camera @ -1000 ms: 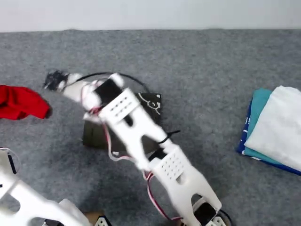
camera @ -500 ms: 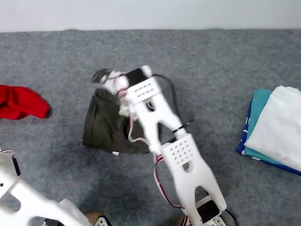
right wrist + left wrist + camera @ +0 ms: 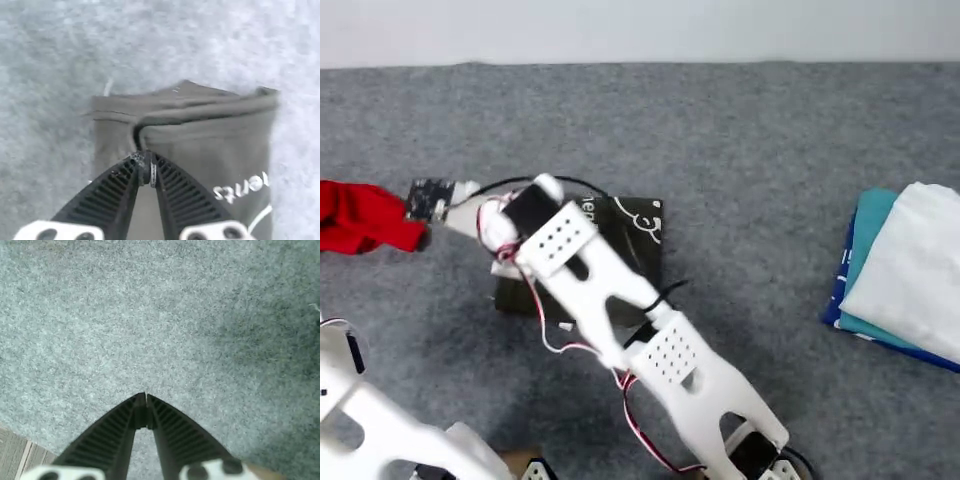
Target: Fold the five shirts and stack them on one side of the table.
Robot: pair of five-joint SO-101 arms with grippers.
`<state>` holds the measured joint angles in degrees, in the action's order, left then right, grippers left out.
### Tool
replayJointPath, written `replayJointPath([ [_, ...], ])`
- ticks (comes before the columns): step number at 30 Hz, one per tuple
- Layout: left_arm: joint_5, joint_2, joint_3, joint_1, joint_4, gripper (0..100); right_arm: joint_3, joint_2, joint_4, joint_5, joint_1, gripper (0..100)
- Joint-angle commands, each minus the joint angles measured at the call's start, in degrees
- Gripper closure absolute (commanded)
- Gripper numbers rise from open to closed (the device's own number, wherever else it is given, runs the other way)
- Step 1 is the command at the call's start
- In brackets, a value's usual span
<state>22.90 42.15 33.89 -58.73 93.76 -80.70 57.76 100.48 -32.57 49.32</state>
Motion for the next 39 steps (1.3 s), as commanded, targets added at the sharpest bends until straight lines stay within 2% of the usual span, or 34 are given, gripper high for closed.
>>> replayJointPath([
  [1,-0.62,1.23,-0.66,0.18,-1.14,99,-2.73,-3.74,2.24,0.44,-6.20,98.8],
  [6,-0.62,1.23,-0.40,0.53,-1.14,99,-2.81,2.51,1.80,0.70,-8.13,98.8],
  [13,-0.62,1.23,-0.22,0.09,-1.76,99,-3.25,7.43,1.98,0.97,3.82,98.8],
  [16,-0.62,1.23,-0.22,0.09,-1.67,99,-3.34,7.25,2.15,3.25,6.99,98.8],
  [19,-0.62,1.23,-0.22,0.09,-1.58,99,-3.96,5.58,2.33,4.48,6.29,98.8],
  [30,-0.62,1.23,-0.22,0.26,-1.76,99,-2.11,-3.91,2.33,4.48,-7.25,98.8],
  [33,-0.62,1.23,-0.22,0.44,-1.85,99,0.70,-3.91,2.33,4.48,-6.02,98.8],
  [39,-0.62,1.23,-0.22,0.44,-1.76,99,8.44,-3.74,1.01,4.57,1.71,98.8],
])
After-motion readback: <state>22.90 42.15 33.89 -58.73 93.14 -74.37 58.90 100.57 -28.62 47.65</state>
